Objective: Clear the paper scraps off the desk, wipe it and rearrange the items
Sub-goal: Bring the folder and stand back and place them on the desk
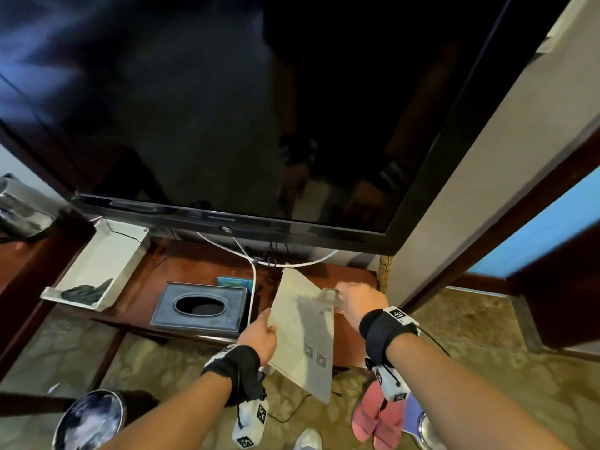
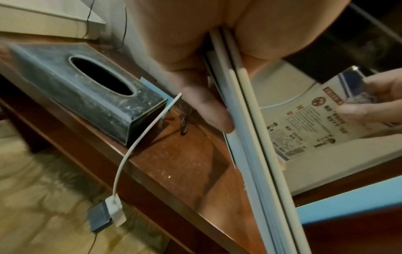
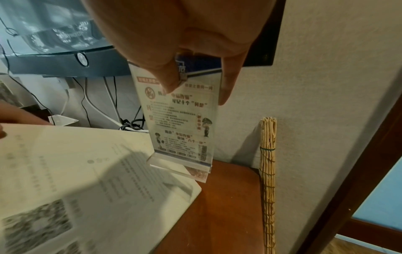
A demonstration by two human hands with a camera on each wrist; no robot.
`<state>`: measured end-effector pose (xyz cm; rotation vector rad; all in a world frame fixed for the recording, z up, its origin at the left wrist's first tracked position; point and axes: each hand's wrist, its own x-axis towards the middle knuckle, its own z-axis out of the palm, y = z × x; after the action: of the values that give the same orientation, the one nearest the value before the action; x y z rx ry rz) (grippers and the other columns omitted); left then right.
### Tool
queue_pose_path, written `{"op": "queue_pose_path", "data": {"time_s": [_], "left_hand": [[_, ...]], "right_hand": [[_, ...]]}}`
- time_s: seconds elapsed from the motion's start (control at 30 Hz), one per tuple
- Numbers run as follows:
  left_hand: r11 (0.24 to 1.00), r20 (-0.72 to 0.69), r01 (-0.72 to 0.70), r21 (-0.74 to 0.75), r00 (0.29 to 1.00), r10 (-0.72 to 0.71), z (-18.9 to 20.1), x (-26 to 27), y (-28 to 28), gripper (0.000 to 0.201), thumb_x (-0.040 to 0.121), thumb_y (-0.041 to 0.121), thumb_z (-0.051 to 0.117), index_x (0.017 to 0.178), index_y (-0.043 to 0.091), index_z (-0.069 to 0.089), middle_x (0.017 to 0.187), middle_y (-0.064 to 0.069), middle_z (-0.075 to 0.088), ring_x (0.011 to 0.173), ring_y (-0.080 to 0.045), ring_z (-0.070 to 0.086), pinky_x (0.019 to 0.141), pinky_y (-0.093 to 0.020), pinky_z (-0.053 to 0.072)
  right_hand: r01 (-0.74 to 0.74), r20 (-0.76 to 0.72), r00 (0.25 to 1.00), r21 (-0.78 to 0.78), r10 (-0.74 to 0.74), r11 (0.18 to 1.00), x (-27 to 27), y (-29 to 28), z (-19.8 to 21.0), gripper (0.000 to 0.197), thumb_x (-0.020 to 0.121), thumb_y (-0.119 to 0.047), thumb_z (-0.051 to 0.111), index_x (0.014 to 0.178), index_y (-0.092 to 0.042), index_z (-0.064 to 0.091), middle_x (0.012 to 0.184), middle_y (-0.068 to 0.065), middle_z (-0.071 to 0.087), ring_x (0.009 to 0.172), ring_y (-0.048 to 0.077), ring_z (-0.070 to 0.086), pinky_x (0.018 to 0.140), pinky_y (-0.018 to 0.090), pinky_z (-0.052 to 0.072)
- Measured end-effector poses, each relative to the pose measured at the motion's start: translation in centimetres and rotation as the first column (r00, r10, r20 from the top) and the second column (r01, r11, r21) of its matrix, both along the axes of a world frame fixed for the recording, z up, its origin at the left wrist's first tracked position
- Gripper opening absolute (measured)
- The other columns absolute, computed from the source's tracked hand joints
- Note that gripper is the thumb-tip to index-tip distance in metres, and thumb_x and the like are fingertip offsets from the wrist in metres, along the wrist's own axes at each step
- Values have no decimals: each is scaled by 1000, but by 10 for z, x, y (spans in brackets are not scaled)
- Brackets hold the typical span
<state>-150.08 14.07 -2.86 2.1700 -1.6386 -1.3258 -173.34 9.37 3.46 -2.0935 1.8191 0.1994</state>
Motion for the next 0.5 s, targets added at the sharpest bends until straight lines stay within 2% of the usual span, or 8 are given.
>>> {"op": "queue_pose_path", "data": {"time_s": [0.07, 0.2, 0.27, 0.33, 0.5], "left_hand": [[999, -20, 49, -11, 999, -50, 12, 10, -1, 50, 103, 19, 40, 152, 22, 32, 143, -7, 53, 127, -24, 52, 108, -29, 38], [994, 19, 95, -45, 995, -94, 35, 45, -1, 47, 102, 18, 45, 148, 20, 41, 145, -5, 51, 133, -24, 47, 107, -26, 34], [987, 62, 147, -56, 988, -144, 46, 69, 5, 46, 101, 19, 47, 147, 22, 44, 144, -4, 53, 133, -24, 48, 108, -28, 36], [978, 117, 193, -81, 976, -183, 57, 98, 16, 46, 100, 20, 48, 146, 25, 45, 144, -4, 54, 132, -24, 49, 107, -30, 39], [965, 284, 201, -171, 948, -147, 86, 186, 59, 44, 100, 22, 46, 144, 28, 45, 137, -6, 59, 124, -26, 55, 100, -33, 45]], "right_hand": [[10, -10, 1000, -32, -10, 999, 6, -2, 8, 19, 94, -23, 50, 111, -29, 54, 103, -2, 62, 93, 22, 61, 70, 32, 50], [28, -18, 999, -85, -29, 996, 26, -2, 27, 17, 93, -33, 54, 110, -32, 54, 100, -4, 64, 91, 20, 64, 75, 36, 55], [10, -44, 999, -104, -15, 995, 40, 3, 36, 20, 96, -30, 49, 115, -30, 54, 105, -1, 65, 92, 22, 64, 70, 31, 50], [-14, -75, 997, -106, 7, 994, 60, 11, 44, 23, 98, -27, 44, 118, -29, 53, 110, 2, 66, 96, 25, 65, 67, 31, 45], [-100, -101, 991, -118, 88, 988, 140, 40, 61, 22, 97, -27, 43, 115, -29, 55, 113, 3, 66, 101, 28, 64, 74, 35, 50]]}}
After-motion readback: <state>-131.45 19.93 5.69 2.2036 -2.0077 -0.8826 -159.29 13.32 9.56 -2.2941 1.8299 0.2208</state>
